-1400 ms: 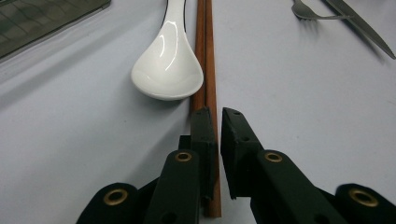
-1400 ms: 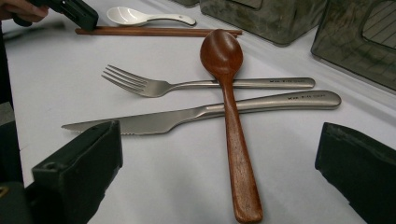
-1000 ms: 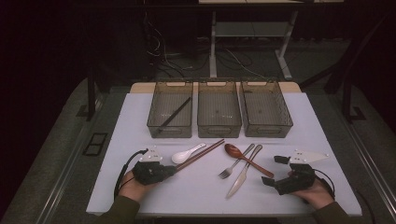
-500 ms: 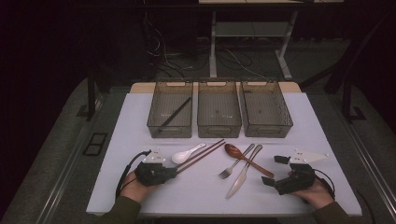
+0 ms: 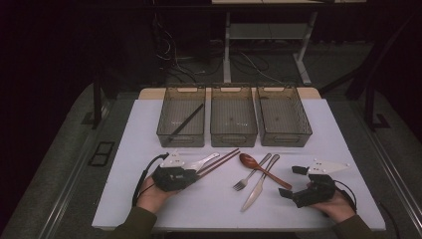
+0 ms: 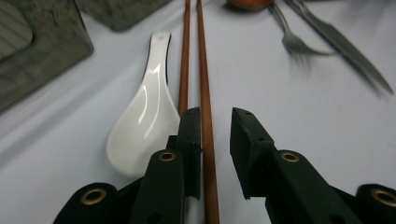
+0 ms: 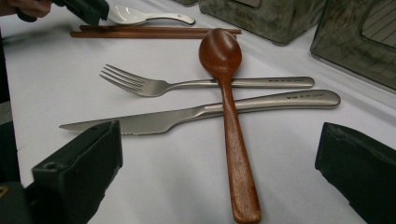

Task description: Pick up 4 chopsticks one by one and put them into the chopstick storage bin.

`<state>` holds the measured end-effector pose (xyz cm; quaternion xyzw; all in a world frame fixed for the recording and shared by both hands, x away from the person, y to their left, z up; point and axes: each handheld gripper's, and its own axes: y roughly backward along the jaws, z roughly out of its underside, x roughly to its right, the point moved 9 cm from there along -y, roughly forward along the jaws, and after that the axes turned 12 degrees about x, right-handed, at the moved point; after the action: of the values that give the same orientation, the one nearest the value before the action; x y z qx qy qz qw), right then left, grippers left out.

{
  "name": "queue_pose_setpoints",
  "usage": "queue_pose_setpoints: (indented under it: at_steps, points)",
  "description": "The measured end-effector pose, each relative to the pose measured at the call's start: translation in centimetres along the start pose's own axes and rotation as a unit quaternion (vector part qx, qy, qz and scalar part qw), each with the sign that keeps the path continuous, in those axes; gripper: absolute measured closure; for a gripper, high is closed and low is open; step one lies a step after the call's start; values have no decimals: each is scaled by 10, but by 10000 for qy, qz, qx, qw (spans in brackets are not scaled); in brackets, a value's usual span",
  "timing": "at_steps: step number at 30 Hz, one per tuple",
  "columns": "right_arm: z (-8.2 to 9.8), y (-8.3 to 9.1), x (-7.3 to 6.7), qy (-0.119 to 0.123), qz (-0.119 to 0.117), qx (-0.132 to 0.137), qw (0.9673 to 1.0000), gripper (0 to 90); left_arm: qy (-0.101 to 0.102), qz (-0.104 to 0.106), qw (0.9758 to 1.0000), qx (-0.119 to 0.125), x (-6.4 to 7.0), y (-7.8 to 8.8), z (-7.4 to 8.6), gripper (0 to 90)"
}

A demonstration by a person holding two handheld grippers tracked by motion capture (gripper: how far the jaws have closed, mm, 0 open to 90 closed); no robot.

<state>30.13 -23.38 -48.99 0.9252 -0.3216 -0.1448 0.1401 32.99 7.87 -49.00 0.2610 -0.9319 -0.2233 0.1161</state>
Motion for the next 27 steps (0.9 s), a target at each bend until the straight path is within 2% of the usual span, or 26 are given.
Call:
queue_pose_setpoints:
  at_steps: [4, 6, 11, 15, 20, 27]
  points:
    - [0, 0, 0, -6, 2, -9, 10000, 6, 2, -89, 9999, -129, -2, -14, -5, 726]
    - [0, 0, 0, -2, 2, -4, 10000, 6, 84, -73, 9998, -151, -1, -20, -5, 728]
    - [0, 0, 0, 6, -3, 8, 10000, 5, 138, -64, 9996, -233, -4, -33, -7, 736]
    - [0, 1, 0, 7, -6, 10, 10000, 6, 197, -46, 9995, -243, -4, -39, -7, 748]
    - [0, 0, 0, 4, -4, 6, 10000, 6, 156, -18, 9993, -329, -3, -43, -5, 762]
    - [0, 1, 0, 7, -8, 6, 10000, 6, 163, -126, 9989, -418, -3, -47, -2, 785]
